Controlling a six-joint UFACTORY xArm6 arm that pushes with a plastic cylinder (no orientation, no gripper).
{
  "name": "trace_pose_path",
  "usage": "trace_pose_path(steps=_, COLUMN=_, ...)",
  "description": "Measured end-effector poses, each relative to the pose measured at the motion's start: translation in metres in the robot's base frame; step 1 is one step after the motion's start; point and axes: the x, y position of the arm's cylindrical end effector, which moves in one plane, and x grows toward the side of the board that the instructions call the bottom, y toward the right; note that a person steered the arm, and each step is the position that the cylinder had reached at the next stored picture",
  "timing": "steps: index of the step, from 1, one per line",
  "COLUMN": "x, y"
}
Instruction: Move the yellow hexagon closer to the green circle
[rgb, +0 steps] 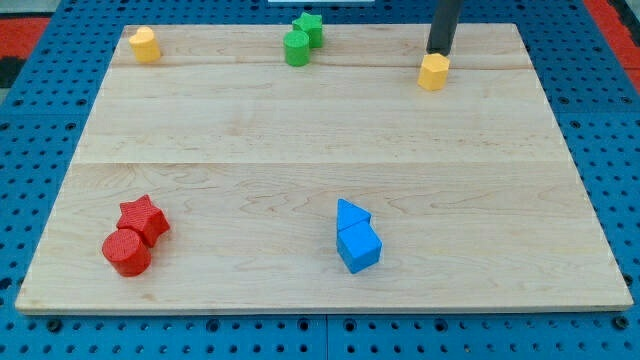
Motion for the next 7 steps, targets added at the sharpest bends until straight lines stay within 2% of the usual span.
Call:
trace_pose_path(steps=1, x=0.0, y=0.001)
trace_pose_path(steps=3, x=0.039, y=0.011)
trace_pose_path(steps=5, x=0.085, y=-0.071)
trace_pose_path(steps=6, x=0.123, y=-0.068)
trace_pose_path(steps=7, x=0.135, y=-0.111)
